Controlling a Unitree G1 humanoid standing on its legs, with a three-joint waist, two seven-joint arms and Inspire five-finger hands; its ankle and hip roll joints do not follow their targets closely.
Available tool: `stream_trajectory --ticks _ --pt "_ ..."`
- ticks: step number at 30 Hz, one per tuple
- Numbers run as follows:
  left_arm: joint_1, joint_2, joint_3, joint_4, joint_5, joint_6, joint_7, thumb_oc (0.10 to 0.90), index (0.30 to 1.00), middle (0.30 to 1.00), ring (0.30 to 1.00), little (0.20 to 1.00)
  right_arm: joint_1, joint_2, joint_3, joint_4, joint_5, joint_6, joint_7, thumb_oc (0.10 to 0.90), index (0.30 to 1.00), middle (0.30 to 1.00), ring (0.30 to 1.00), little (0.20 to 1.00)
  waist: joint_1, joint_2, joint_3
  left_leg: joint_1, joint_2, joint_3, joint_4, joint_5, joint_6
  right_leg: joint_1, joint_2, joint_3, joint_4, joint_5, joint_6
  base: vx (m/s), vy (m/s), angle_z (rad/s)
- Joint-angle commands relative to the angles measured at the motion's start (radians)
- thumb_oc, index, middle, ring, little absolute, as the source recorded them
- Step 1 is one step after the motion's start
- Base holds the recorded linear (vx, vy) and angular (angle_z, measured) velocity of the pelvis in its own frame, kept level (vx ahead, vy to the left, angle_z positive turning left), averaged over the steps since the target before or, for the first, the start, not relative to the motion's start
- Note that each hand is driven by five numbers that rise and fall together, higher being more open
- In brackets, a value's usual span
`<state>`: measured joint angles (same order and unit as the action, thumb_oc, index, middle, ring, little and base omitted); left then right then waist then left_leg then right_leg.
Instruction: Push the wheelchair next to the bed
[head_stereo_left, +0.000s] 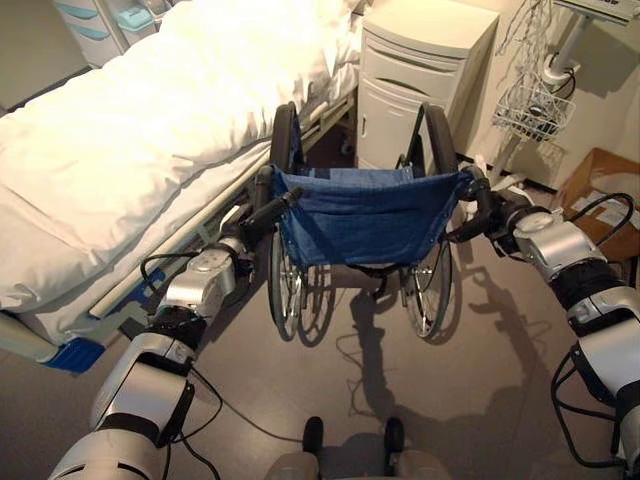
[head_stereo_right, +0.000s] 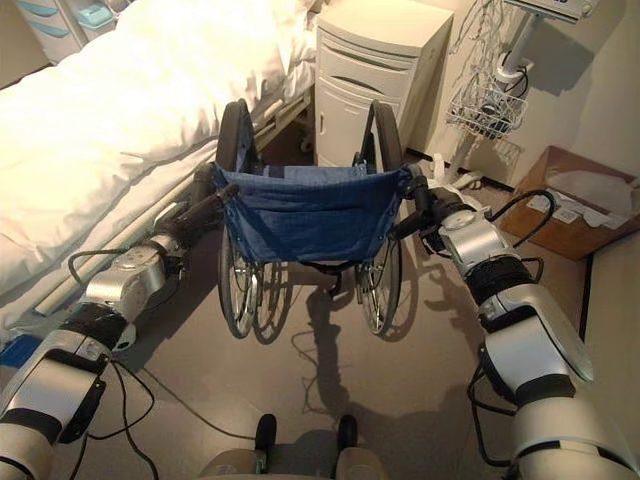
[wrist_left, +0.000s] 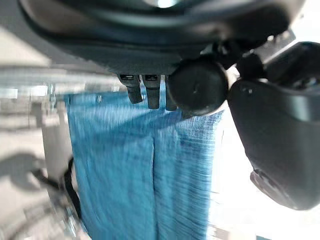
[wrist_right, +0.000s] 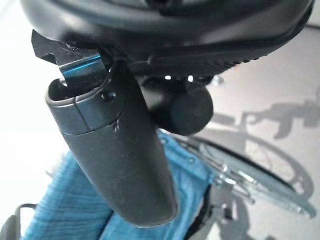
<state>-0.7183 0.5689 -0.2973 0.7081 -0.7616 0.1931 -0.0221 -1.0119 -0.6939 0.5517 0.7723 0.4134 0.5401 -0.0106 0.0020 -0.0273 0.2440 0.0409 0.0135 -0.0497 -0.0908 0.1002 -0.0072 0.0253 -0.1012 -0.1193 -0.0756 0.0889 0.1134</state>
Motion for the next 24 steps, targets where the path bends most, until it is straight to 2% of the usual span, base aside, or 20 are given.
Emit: stream_trajectory --ticks 1,6,10,13,16,20,23,24 --pt "0.002 0.075 0.027 0.023 -0.121 -0.046 -0.04 0.8 0.9 0.9 0.9 0.9 -0.121 -0.024 -0.017 -0.056 0.085 -0.175 -0.03 0.8 0.9 0.9 0.9 0.9 0.042 -0.022 -0.043 0.072 -0.038 0.029 0.004 -0.069 0.023 -0.026 -0.051 0.055 0.11 0.074 0.037 0.06 -0.003 0.03" --pt "0.024 0.102 0.087 0.063 -0.269 -0.08 -0.081 0.8 0.9 0.9 0.9 0.9 -0.119 -0.086 -0.076 -0.044 0.195 -0.221 -0.061 0.8 0.9 0.9 0.9 0.9 0.036 -0.027 -0.073 0.09 -0.036 0.032 0.004 -0.078 0.022 -0.004 -0.046 0.054 0.104 0.067 0.033 0.04 -0.017 -0.01" --pt "0.04 0.126 0.137 0.117 -0.385 -0.097 -0.154 0.8 0.9 0.9 0.9 0.9 -0.104 -0.133 -0.12 -0.025 0.282 -0.236 -0.031 0.8 0.9 0.9 0.9 0.9 0.029 -0.035 -0.094 0.089 -0.036 0.035 0.004 -0.075 0.02 0.002 -0.042 0.055 0.093 0.067 0.027 0.0 -0.008 -0.01" --pt "0.074 0.115 0.179 0.133 -0.477 -0.115 -0.203 0.8 0.9 0.9 0.9 0.9 -0.064 -0.162 -0.165 -0.011 0.32 -0.252 -0.001 0.8 0.9 0.9 0.9 0.9 0.022 -0.038 -0.102 0.095 -0.032 0.038 0.004 -0.078 0.019 0.009 -0.038 0.058 0.086 0.061 0.023 0.01 -0.014 -0.02" --pt "0.109 0.108 0.213 0.128 -0.505 -0.141 -0.203 0.8 0.9 0.9 0.9 0.9 -0.007 -0.187 -0.227 -0.009 0.395 -0.254 0.008 0.8 0.9 0.9 0.9 0.9 0.019 -0.042 -0.105 0.098 -0.029 0.038 0.004 -0.084 0.018 0.017 -0.035 0.058 0.077 0.056 0.02 -0.01 -0.035 -0.02" --pt "0.173 0.11 0.268 0.155 -0.561 -0.14 -0.25 0.8 0.9 0.9 0.9 0.9 0.071 -0.233 -0.323 0.004 0.494 -0.259 0.046 0.8 0.9 0.9 0.9 0.9 0.012 -0.047 -0.112 0.101 -0.026 0.04 0.004 -0.09 0.016 0.027 -0.03 0.057 0.062 0.047 0.016 0.0 -0.018 0.0" --pt "0.197 0.111 0.289 0.166 -0.588 -0.135 -0.277 0.8 0.9 0.9 0.9 0.9 0.089 -0.26 -0.356 0.008 0.508 -0.248 0.057 0.8 0.9 0.9 0.9 0.9 0.008 -0.05 -0.114 0.101 -0.024 0.045 0.004 -0.093 0.014 0.028 -0.029 0.057 0.058 0.045 0.017 -0.01 -0.011 0.0" --pt "0.222 0.106 0.307 0.172 -0.577 -0.143 -0.304 0.8 0.9 0.9 0.9 0.9 0.112 -0.284 -0.382 0.022 0.495 -0.238 0.093 0.8 0.9 0.9 0.9 0.9 0.005 -0.053 -0.116 0.1 -0.023 0.048 0.004 -0.095 0.012 0.029 -0.028 0.057 0.056 0.044 0.018 -0.04 -0.033 0.01"
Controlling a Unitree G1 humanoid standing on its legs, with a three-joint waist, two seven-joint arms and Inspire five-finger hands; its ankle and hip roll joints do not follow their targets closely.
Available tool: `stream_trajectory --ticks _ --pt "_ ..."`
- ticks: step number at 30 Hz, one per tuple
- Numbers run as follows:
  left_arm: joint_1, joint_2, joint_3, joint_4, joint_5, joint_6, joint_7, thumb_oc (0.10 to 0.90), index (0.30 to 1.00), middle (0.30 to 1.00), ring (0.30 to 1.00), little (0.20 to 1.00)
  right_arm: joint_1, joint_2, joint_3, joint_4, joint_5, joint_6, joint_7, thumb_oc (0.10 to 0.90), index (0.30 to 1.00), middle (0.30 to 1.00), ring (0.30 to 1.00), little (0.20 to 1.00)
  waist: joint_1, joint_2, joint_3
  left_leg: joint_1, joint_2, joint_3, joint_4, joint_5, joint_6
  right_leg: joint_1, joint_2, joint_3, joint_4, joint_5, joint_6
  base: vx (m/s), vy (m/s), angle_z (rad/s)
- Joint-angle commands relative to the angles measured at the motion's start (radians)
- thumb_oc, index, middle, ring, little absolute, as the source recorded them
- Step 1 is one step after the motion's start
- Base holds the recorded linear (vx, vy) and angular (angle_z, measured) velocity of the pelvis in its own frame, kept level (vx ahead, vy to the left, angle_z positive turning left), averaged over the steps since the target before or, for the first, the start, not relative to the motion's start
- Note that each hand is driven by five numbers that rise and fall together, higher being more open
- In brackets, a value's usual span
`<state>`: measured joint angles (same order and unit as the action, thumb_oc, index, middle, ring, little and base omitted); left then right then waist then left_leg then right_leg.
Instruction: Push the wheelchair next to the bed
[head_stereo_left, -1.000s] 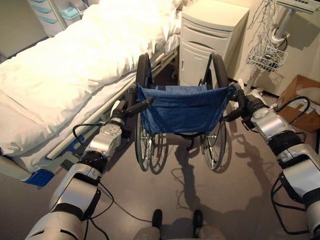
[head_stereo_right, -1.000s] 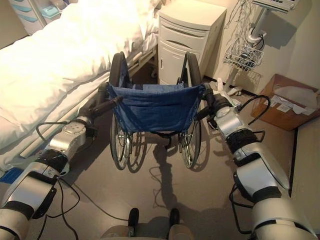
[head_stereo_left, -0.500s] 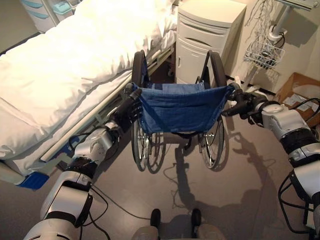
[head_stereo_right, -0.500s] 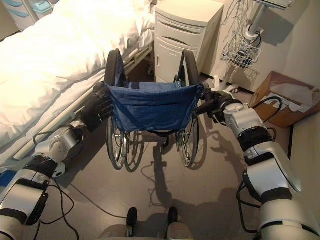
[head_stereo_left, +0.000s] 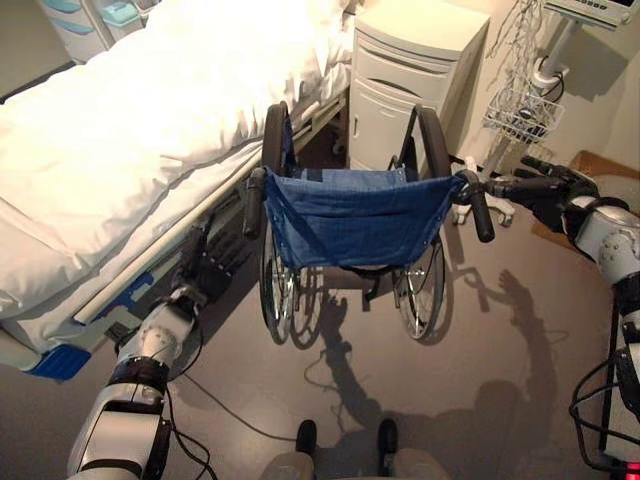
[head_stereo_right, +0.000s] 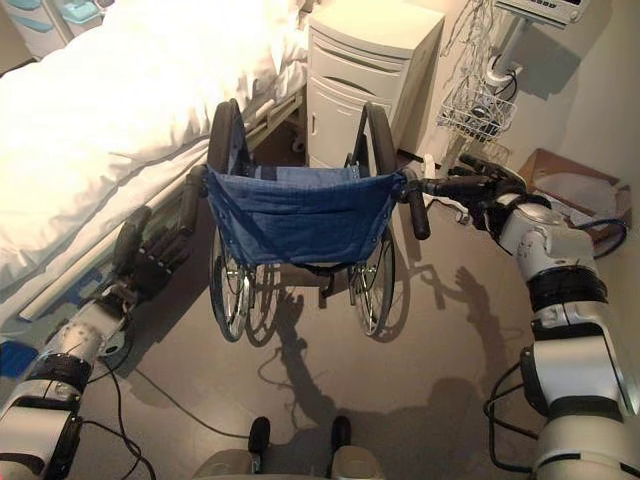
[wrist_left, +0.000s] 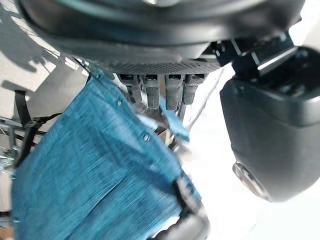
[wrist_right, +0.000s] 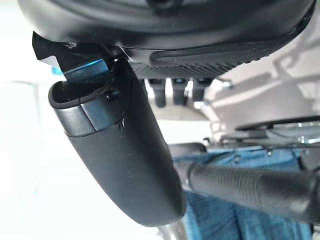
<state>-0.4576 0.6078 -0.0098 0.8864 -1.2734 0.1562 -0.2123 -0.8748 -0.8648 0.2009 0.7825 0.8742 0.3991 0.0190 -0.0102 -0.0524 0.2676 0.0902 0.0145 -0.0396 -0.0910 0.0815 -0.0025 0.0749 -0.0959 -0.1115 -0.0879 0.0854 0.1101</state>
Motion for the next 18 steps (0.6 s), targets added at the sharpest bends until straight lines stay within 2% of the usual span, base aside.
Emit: stream_trajectory --ticks 1,3,5,7,8,11,12,13,14,15,16,18 --pt "-0.013 0.056 0.035 -0.009 -0.076 -0.124 -0.124 0.8 0.9 0.9 0.9 0.9 0.007 -0.134 -0.048 0.016 0.001 -0.077 0.092 0.8 0.9 0.9 0.9 0.9 0.015 -0.03 -0.14 0.05 -0.023 0.039 0.004 -0.076 0.007 -0.021 -0.033 0.05 0.066 0.048 0.023 -0.04 -0.031 0.0" --pt "0.007 0.042 0.045 -0.01 -0.083 -0.149 -0.128 0.8 0.9 0.9 0.9 0.9 0.036 -0.14 -0.062 0.02 -0.015 -0.077 0.113 0.8 0.9 0.9 0.9 0.9 0.013 -0.031 -0.139 0.05 -0.023 0.039 0.004 -0.076 0.007 -0.022 -0.032 0.051 0.066 0.049 0.023 0.0 0.0 0.0" --pt "0.073 -0.008 0.087 -0.021 -0.1 -0.27 -0.09 0.8 0.9 0.9 0.9 0.9 0.154 -0.112 -0.127 0.016 -0.057 -0.117 0.145 0.8 0.9 0.9 0.9 0.9 0.013 -0.035 -0.134 0.049 -0.021 0.036 0.004 -0.076 0.008 -0.023 -0.03 0.05 0.064 0.05 0.021 -0.04 -0.032 -0.04" --pt "0.11 -0.042 0.118 -0.02 -0.117 -0.312 -0.058 0.8 0.9 0.9 0.9 0.9 0.235 -0.068 -0.168 -0.011 -0.075 -0.13 0.146 0.8 0.9 0.9 0.9 0.9 0.013 -0.037 -0.131 0.048 -0.02 0.035 0.004 -0.075 0.008 -0.024 -0.03 0.049 0.063 0.049 0.02 -0.04 -0.028 -0.11" --pt "0.15 -0.099 0.159 -0.003 -0.109 -0.347 -0.044 0.8 0.9 0.9 0.9 0.9 0.33 0.03 -0.205 -0.049 -0.104 -0.174 0.112 0.8 0.9 0.9 0.9 0.9 0.013 -0.039 -0.127 0.047 -0.02 0.034 0.004 -0.075 0.009 -0.025 -0.029 0.048 0.064 0.047 0.017 -0.05 -0.034 -0.1" --pt "0.228 -0.202 0.178 0.011 -0.084 -0.394 -0.045 0.8 0.9 0.9 0.9 0.9 0.48 0.197 -0.259 -0.086 -0.06 -0.245 0.092 0.8 0.9 0.9 0.9 0.9 0.017 -0.037 -0.122 0.047 -0.019 0.033 0.004 -0.076 0.012 -0.022 -0.027 0.045 0.063 0.044 0.013 -0.04 -0.03 -0.13" --pt "0.238 -0.22 0.176 0.015 -0.07 -0.399 -0.042 0.8 0.9 0.9 0.9 0.9 0.503 0.225 -0.265 -0.081 -0.056 -0.263 0.095 0.8 0.9 0.9 0.9 0.9 0.019 -0.037 -0.122 0.047 -0.019 0.032 0.004 -0.077 0.013 -0.021 -0.026 0.045 0.062 0.044 0.012 0.0 0.0 0.0" --pt "0.262 -0.266 0.168 0.034 -0.021 -0.417 -0.048 0.8 0.9 0.9 0.9 0.9 0.554 0.294 -0.28 -0.049 -0.069 -0.312 0.105 0.8 0.9 0.9 0.9 0.9 0.024 -0.034 -0.122 0.048 -0.02 0.028 0.004 -0.079 0.015 -0.017 -0.026 0.045 0.059 0.043 0.01 -0.02 -0.012 0.06" --pt "0.273 -0.285 0.162 0.043 0.016 -0.421 -0.051 0.8 0.9 0.9 0.9 0.9 0.574 0.324 -0.283 -0.035 -0.068 -0.34 0.113 0.8 0.9 0.9 0.9 0.9 0.027 -0.032 -0.122 0.048 -0.021 0.027 0.004 -0.079 0.016 -0.015 -0.026 0.044 0.057 0.042 0.01 -0.01 -0.008 0.08" --pt "0.274 -0.285 0.161 0.042 0.018 -0.421 -0.05 0.8 0.9 0.9 0.9 0.9 0.576 0.325 -0.283 -0.035 -0.069 -0.341 0.113 0.8 0.9 0.9 0.9 0.9 0.027 -0.033 -0.123 0.048 -0.021 0.027 0.004 -0.08 0.016 -0.015 -0.026 0.044 0.057 0.042 0.01 -0.03 -0.008 0.08" --pt "0.294 -0.322 0.119 0.073 0.105 -0.424 -0.028 0.8 0.9 0.9 0.9 0.9 0.625 0.417 -0.281 0.023 -0.048 -0.414 0.112 0.8 0.9 0.9 0.9 0.9 0.033 -0.024 -0.123 0.048 -0.024 0.022 0.004 -0.083 0.019 -0.012 -0.025 0.044 0.056 0.039 0.008 -0.03 -0.001 0.06" --pt "0.301 -0.331 0.088 0.113 0.222 -0.428 -0.017 0.8 0.9 0.9 0.9 0.9 0.652 0.464 -0.278 0.098 -0.047 -0.47 0.139 0.8 0.9 0.9 0.9 0.9 0.037 -0.017 -0.128 0.048 -0.026 0.021 0.004 -0.084 0.022 -0.01 -0.025 0.043 0.057 0.036 0.006 -0.03 0.012 0.05"
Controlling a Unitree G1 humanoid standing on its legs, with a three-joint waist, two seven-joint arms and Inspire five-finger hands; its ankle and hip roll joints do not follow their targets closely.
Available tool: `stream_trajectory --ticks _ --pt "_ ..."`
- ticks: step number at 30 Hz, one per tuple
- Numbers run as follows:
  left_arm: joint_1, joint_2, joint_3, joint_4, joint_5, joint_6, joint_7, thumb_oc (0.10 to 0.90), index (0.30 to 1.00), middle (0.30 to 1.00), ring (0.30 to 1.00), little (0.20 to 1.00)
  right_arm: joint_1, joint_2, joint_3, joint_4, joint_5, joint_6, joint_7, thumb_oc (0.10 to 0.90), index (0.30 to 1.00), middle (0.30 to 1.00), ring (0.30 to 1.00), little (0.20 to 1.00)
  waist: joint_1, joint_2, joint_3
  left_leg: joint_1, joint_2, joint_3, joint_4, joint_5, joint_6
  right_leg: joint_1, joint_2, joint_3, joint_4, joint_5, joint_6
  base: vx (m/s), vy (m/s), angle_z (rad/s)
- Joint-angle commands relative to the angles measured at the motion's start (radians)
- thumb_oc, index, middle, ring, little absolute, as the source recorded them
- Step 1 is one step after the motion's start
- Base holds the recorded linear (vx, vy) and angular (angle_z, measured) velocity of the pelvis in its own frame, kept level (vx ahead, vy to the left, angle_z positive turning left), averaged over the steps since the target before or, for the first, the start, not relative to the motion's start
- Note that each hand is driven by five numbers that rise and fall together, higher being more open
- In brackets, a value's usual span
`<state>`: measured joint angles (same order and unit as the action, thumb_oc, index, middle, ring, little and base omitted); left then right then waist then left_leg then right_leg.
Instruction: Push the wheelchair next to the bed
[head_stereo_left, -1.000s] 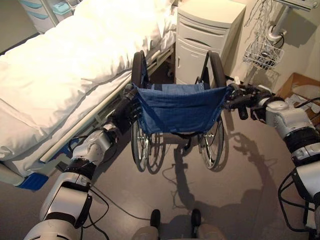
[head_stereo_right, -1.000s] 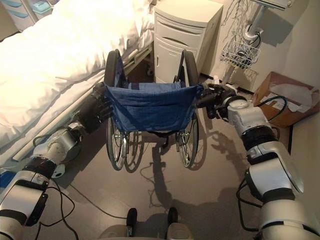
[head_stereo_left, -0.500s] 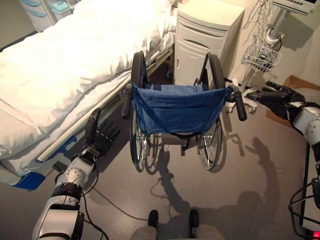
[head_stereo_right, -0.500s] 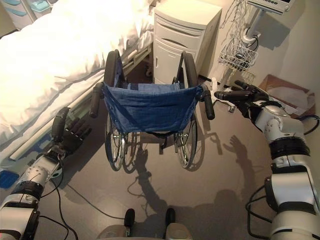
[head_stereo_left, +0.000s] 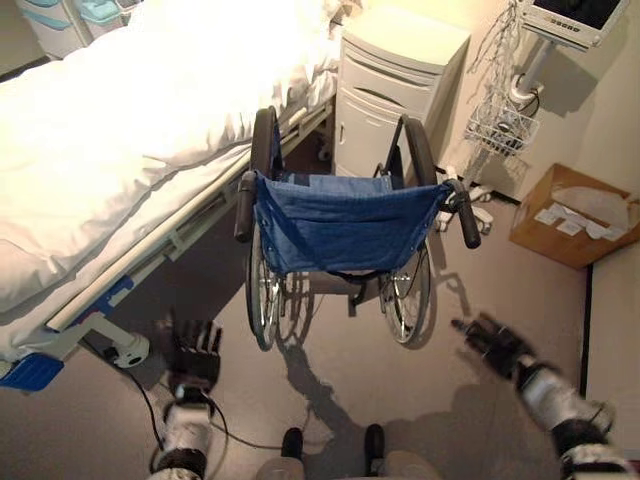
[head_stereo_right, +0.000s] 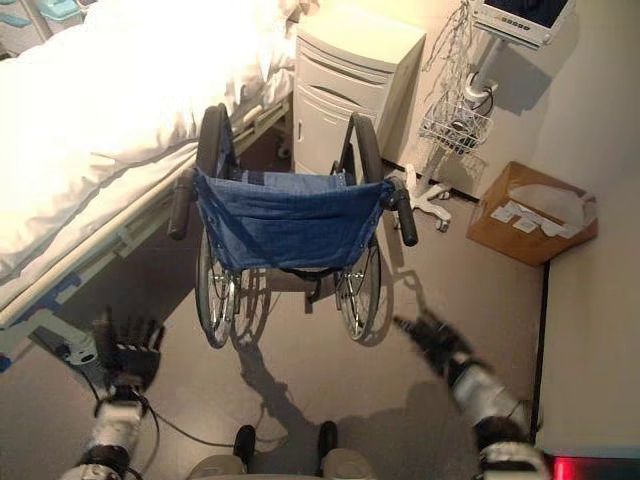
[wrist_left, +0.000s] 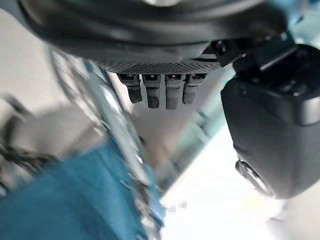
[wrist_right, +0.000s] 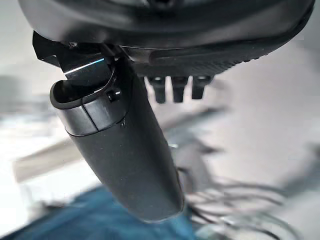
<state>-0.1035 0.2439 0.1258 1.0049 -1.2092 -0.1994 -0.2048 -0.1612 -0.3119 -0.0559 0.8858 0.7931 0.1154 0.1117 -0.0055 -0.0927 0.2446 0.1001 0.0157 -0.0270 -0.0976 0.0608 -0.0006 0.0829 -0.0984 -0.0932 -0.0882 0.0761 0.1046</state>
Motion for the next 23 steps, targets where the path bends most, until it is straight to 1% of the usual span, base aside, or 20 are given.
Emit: stream_trajectory --ticks 1,3,4,6,7,8,9,10,12,13,14,15,16,17,18,19,20,21,22,23 --pt "-0.044 0.023 -0.087 0.033 0.288 -0.077 -0.022 0.8 0.9 0.9 0.9 0.9 -0.037 -0.043 -0.007 0.055 0.016 -0.227 0.06 0.8 0.9 0.9 0.9 0.9 0.035 0.03 -0.109 0.036 -0.031 0.004 0.01 -0.063 0.022 -0.016 -0.022 0.027 0.056 0.044 0.011 0.0 0.0 0.0" --pt "-0.04 0.015 -0.115 0.047 0.342 -0.079 -0.014 0.8 0.9 0.9 0.9 0.9 -0.023 -0.017 0.012 0.077 0.017 -0.248 0.043 0.8 0.9 0.9 0.9 0.9 0.035 0.035 -0.111 0.035 -0.034 0.001 0.01 -0.062 0.023 -0.016 -0.021 0.028 0.057 0.043 0.01 -0.01 0.019 0.01" --pt "-0.028 -0.003 -0.159 0.072 0.47 -0.099 0.011 0.8 0.9 0.9 0.9 0.9 -0.004 0.045 0.034 0.117 0.003 -0.287 0.031 0.8 0.9 0.9 0.9 0.9 0.034 0.043 -0.115 0.035 -0.037 0.0 0.01 -0.062 0.025 -0.014 -0.021 0.03 0.057 0.04 0.006 -0.02 0.042 0.02" --pt "-0.022 -0.024 -0.234 0.103 0.64 -0.152 0.06 0.8 0.9 0.9 0.9 0.9 0.007 0.105 0.072 0.16 -0.012 -0.338 0.019 0.8 0.9 0.9 0.9 0.9 0.033 0.051 -0.117 0.033 -0.041 -0.004 0.01 -0.059 0.028 -0.013 -0.019 0.034 0.058 0.039 0.004 -0.01 0.021 0.0" --pt "-0.021 -0.026 -0.244 0.105 0.644 -0.159 0.069 0.8 0.9 0.9 0.9 0.9 0.008 0.111 0.077 0.164 -0.011 -0.345 0.017 0.8 0.9 0.9 0.9 0.9 0.033 0.052 -0.118 0.034 -0.041 -0.004 0.01 -0.059 0.028 -0.013 -0.018 0.034 0.058 0.039 0.004 0.0 0.0 0.0" --pt "-0.017 -0.041 -0.293 0.113 0.712 -0.162 0.113 0.8 0.9 0.9 0.9 0.9 0.016 0.137 0.097 0.186 -0.001 -0.357 -0.006 0.8 0.9 0.9 0.9 0.9 0.031 0.06 -0.122 0.033 -0.043 -0.003 0.01 -0.058 0.029 -0.012 -0.017 0.036 0.056 0.039 0.003 0.0 0.0 0.0" --pt "-0.016 -0.044 -0.302 0.115 0.733 -0.166 0.133 0.8 0.9 0.9 0.9 0.9 0.018 0.142 0.101 0.19 -0.005 -0.36 -0.008 0.8 0.9 0.9 0.9 0.9 0.03 0.062 -0.123 0.032 -0.043 -0.002 0.01 -0.058 0.029 -0.011 -0.017 0.036 0.055 0.038 0.002 -0.01 0.046 0.0" --pt "-0.015 -0.061 -0.345 0.13 0.852 -0.177 0.196 0.8 0.9 0.9 0.9 0.9 0.025 0.169 0.126 0.205 -0.045 -0.399 -0.04 0.8 0.9 0.9 0.9 0.9 0.025 0.07 -0.126 0.037 -0.043 0.0 0.01 -0.065 0.03 -0.002 -0.013 0.037 0.053 0.029 0.002 -0.01 0.036 0.0" --pt "-0.006 -0.075 -0.4 0.142 0.911 -0.194 0.243 0.8 0.9 0.9 0.9 0.9 0.038 0.197 0.165 0.196 -0.054 -0.417 -0.063 0.8 0.9 0.9 0.9 0.9 0.018 0.076 -0.128 0.037 -0.044 0.003 0.01 -0.06 0.03 0.001 -0.01 0.041 0.051 0.03 0.0 0.0 0.02 0.0" --pt "-0.005 -0.076 -0.405 0.14 0.917 -0.195 0.248 0.8 0.9 0.9 0.9 0.9 0.04 0.199 0.169 0.195 -0.054 -0.419 -0.066 0.8 0.9 0.9 0.9 0.9 0.017 0.077 -0.129 0.036 -0.044 0.004 0.01 -0.06 0.03 0.001 -0.01 0.041 0.051 0.03 0.0 0.0 0.0 0.0" --pt "-0.004 -0.091 -0.441 0.134 0.957 -0.216 0.28 0.8 0.9 0.9 0.9 0.9 0.049 0.214 0.199 0.194 -0.118 -0.443 -0.126 0.8 0.9 0.9 0.9 0.9 0.011 0.082 -0.132 0.033 -0.044 0.008 0.01 -0.058 0.029 -0.002 -0.008 0.045 0.048 0.03 -0.002 0.0 0.0 0.0" --pt "-0.004 -0.096 -0.451 0.131 0.96 -0.216 0.293 0.8 0.9 0.9 0.9 0.9 0.05 0.218 0.209 0.192 -0.137 -0.451 -0.136 0.8 0.9 0.9 0.9 0.9 0.011 0.084 -0.132 0.033 -0.044 0.009 0.01 -0.058 0.029 -0.002 -0.007 0.045 0.048 0.031 -0.002 -0.05 0.033 -0.02" --pt "-0.007 -0.109 -0.486 0.118 0.97 -0.225 0.327 0.8 0.9 0.9 0.9 0.9 0.051 0.229 0.252 0.186 -0.192 -0.473 -0.175 0.8 0.9 0.9 0.9 0.9 0.007 0.088 -0.135 0.03 -0.044 0.012 0.01 -0.057 0.03 -0.004 -0.005 0.048 0.047 0.03 -0.003 0.0 0.0 0.0" --pt "-0.007 -0.111 -0.493 0.112 0.977 -0.224 0.334 0.8 0.9 0.9 0.9 0.9 0.053 0.232 0.262 0.182 -0.201 -0.475 -0.182 0.8 0.9 0.9 0.9 0.9 0.006 0.089 -0.136 0.03 -0.044 0.013 0.01 -0.056 0.03 -0.004 -0.004 0.048 0.047 0.029 -0.004 -0.04 0.017 -0.02" --pt "-0.008 -0.119 -0.518 0.096 1.02 -0.236 0.345 0.8 0.9 0.9 0.9 0.9 0.056 0.239 0.29 0.168 -0.245 -0.465 -0.196 0.8 0.9 0.9 0.9 0.9 0.003 0.091 -0.137 0.028 -0.044 0.017 0.01 -0.054 0.029 -0.006 -0.003 0.05 0.046 0.028 -0.005 0.0 0.0 0.0" --pt "-0.008 -0.12 -0.523 0.094 1.022 -0.236 0.347 0.8 0.9 0.9 0.9 0.9 0.057 0.239 0.295 0.165 -0.252 -0.462 -0.197 0.8 0.9 0.9 0.9 0.9 0.002 0.091 -0.138 0.027 -0.044 0.017 0.01 -0.054 0.029 -0.006 -0.002 0.05 0.046 0.028 -0.005 -0.04 -0.004 -0.01" --pt "-0.012 -0.124 -0.56 0.074 1.09 -0.24 0.342 0.8 0.9 0.9 0.9 0.9 0.054 0.239 0.335 0.153 -0.315 -0.442 -0.2 0.8 0.9 0.9 0.9 0.9 0.002 0.091 -0.141 0.022 -0.044 0.02 0.01 -0.05 0.028 -0.01 0.0 0.052 0.045 0.03 -0.007 0.0 0.0 0.0" --pt "-0.014 -0.122 -0.568 0.07 1.105 -0.236 0.338 0.8 0.9 0.9 0.9 0.9 0.054 0.237 0.343 0.15 -0.32 -0.442 -0.203 0.8 0.9 0.9 0.9 0.9 0.002 0.092 -0.142 0.021 -0.044 0.02 0.01 -0.049 0.028 -0.011 0.001 0.052 0.045 0.03 -0.007 -0.05 -0.009 -0.02" --pt "-0.022 -0.108 -0.602 0.042 1.125 -0.221 0.312 0.8 0.9 0.9 0.9 0.9 0.054 0.225 0.382 0.134 -0.369 -0.426 -0.203 0.8 0.9 0.9 0.9 0.9 -0.001 0.094 -0.143 0.017 -0.042 0.023 0.01 -0.043 0.025 -0.017 0.003 0.054 0.049 0.032 -0.007 -0.04 -0.003 -0.05" --pt "-0.024 -0.097 -0.617 0.031 1.139 -0.218 0.295 0.8 0.9 0.9 0.9 0.9 0.056 0.214 0.4 0.119 -0.376 -0.412 -0.205 0.8 0.9 0.9 0.9 0.9 -0.004 0.095 -0.144 0.015 -0.042 0.023 0.01 -0.04 0.024 -0.02 0.004 0.056 0.052 0.032 -0.007 -0.05 -0.004 -0.06"
